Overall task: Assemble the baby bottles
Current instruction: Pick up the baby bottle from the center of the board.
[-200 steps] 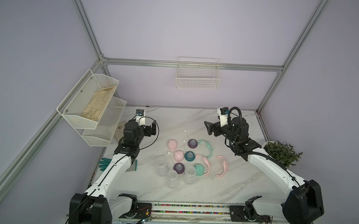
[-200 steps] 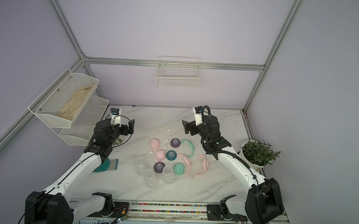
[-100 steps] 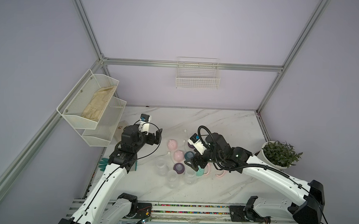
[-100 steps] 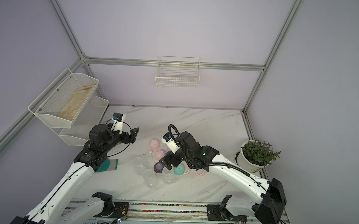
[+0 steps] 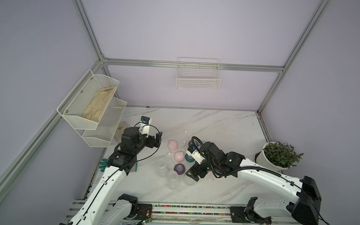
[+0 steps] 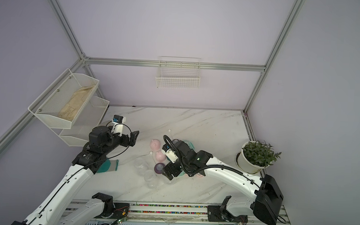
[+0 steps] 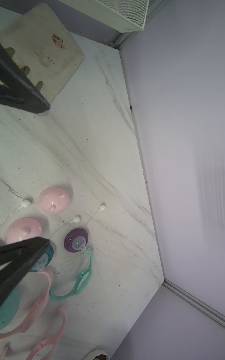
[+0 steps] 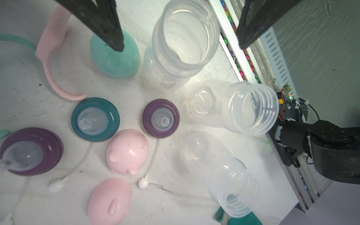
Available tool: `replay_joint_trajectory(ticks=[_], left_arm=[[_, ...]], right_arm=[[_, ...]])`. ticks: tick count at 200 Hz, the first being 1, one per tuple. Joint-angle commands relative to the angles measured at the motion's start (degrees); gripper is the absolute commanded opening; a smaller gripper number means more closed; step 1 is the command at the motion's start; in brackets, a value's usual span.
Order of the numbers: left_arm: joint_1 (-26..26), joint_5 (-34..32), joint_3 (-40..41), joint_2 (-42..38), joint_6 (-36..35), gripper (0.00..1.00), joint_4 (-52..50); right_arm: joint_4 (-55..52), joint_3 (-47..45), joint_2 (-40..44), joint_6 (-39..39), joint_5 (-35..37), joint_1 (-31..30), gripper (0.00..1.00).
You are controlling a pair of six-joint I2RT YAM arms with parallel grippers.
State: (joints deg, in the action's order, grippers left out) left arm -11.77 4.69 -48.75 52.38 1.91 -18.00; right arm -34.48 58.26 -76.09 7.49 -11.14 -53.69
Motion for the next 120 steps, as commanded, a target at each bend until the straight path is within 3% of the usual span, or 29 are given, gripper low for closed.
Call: replay_joint_trajectory(ticks=[1,120], left_arm=[[-0.4,-0.3,-3.9,-1.0,0.4,1.00,0.5],[-1.0,-1.2,-4.2,-0.6,0.2,1.00,-0.2]], right_arm=[[1.0,-1.2,-0.6,1.4,2.2,-0.9,0.93],[2.1,-1.0,-5.6,3.1,6.9,-4.3,0.88]])
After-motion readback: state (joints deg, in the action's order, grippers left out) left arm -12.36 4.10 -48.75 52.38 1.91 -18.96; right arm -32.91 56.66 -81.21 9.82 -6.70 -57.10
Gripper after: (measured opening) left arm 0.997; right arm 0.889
